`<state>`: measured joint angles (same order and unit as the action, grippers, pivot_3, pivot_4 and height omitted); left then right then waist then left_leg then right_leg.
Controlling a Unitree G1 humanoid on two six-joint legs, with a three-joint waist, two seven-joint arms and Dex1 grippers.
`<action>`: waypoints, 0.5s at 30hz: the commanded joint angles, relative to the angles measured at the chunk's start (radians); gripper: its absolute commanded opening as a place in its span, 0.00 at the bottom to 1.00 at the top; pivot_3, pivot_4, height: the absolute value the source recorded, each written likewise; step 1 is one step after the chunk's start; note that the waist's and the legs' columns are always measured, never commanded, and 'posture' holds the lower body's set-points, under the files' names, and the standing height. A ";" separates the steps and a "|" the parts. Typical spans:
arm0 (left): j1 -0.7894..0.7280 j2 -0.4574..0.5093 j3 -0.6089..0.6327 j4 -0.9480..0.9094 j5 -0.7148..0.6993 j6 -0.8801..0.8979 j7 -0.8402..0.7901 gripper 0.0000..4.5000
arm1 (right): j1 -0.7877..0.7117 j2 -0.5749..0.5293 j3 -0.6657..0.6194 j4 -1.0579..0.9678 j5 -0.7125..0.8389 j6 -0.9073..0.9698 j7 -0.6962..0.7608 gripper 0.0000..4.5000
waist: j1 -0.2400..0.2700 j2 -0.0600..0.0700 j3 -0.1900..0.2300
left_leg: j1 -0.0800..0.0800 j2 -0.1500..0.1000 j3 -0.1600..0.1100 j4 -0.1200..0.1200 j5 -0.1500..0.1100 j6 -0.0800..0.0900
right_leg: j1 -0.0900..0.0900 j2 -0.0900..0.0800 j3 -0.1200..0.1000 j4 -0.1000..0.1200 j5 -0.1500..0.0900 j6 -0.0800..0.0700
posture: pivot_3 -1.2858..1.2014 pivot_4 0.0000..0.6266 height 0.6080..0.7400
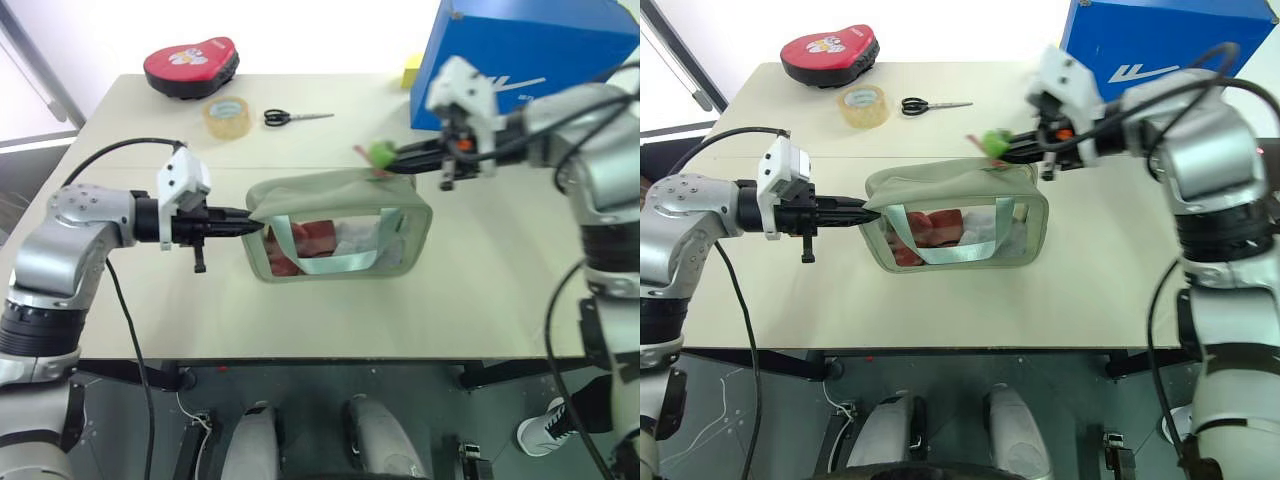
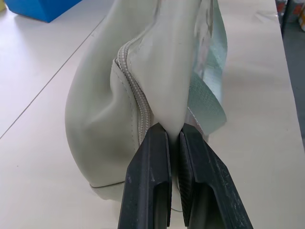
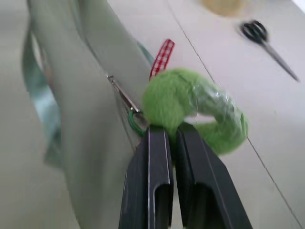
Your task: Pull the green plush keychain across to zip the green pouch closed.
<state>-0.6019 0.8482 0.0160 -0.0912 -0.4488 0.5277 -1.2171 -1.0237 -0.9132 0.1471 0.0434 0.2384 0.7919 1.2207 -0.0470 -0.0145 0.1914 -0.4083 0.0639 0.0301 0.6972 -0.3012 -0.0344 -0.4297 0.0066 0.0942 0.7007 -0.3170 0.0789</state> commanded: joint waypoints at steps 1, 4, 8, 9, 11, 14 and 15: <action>0.012 0.028 0.019 0.001 0.004 0.004 0.004 0.00 | 0.078 -0.102 -0.064 0.017 -0.071 -0.057 -0.074 0.02 | 0.001 0.000 0.000 | 0.000 0.000 0.000 0.000 0.000 0.000 | 0.000 0.000 0.000 0.000 0.000 0.000 | 0.52 0.24 0.98; 0.017 0.035 0.026 -0.002 0.001 0.010 0.006 0.00 | 0.186 -0.177 -0.074 0.031 -0.126 -0.105 -0.123 0.02 | 0.001 0.000 0.000 | 0.001 0.000 0.001 0.000 0.000 0.000 | 0.000 0.000 0.001 0.000 0.000 0.000 | 0.52 0.24 0.98; 0.025 0.040 0.041 -0.015 -0.016 0.030 0.015 0.00 | 0.375 -0.235 -0.056 -0.017 -0.170 -0.162 -0.149 0.02 | 0.002 0.000 0.000 | 0.001 0.000 0.002 0.000 0.000 0.000 | 0.000 0.001 0.002 0.000 0.000 0.000 | 0.52 0.24 0.98; 0.027 0.042 0.044 -0.020 -0.021 0.035 0.019 0.00 | 0.422 -0.238 -0.055 -0.052 -0.162 -0.162 -0.145 0.02 | 0.003 0.000 0.000 | 0.001 0.000 0.001 0.000 0.000 0.000 | 0.000 0.001 0.002 0.000 0.000 0.000 | 0.52 0.24 0.98; 0.033 0.045 0.047 -0.025 -0.025 0.041 0.025 0.00 | 0.503 -0.230 -0.041 -0.123 -0.149 -0.170 -0.141 0.02 | 0.003 0.000 0.000 | 0.000 0.000 0.001 0.000 0.000 0.000 | 0.000 0.001 0.002 0.000 0.000 0.000 | 0.52 0.24 0.98; 0.036 0.044 0.052 -0.035 -0.035 0.052 0.038 0.00 | 0.546 -0.183 0.006 -0.165 -0.174 -0.165 -0.181 0.02 | -0.001 0.000 0.000 | 0.001 0.000 0.001 0.000 0.000 0.000 | 0.001 0.001 0.002 0.001 0.000 0.000 | 0.52 0.24 0.98; 0.037 0.044 0.052 -0.038 -0.038 0.054 0.042 0.00 | 0.542 -0.162 0.017 -0.167 -0.175 -0.151 -0.194 0.02 | -0.002 0.000 0.000 | 0.002 0.000 0.000 0.000 0.000 0.000 | 0.002 0.001 0.002 0.001 0.000 0.000 | 0.52 0.24 0.98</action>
<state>-0.5736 0.8615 0.0186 -0.1365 -0.4920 0.5645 -1.1977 -0.4889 -1.0818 0.1451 -0.1260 0.1013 0.6151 1.0527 -0.0490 -0.0144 0.1912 -0.4052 0.0644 0.0304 0.6976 -0.3012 -0.0344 -0.4276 0.0080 0.0968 0.7017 -0.3170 0.0790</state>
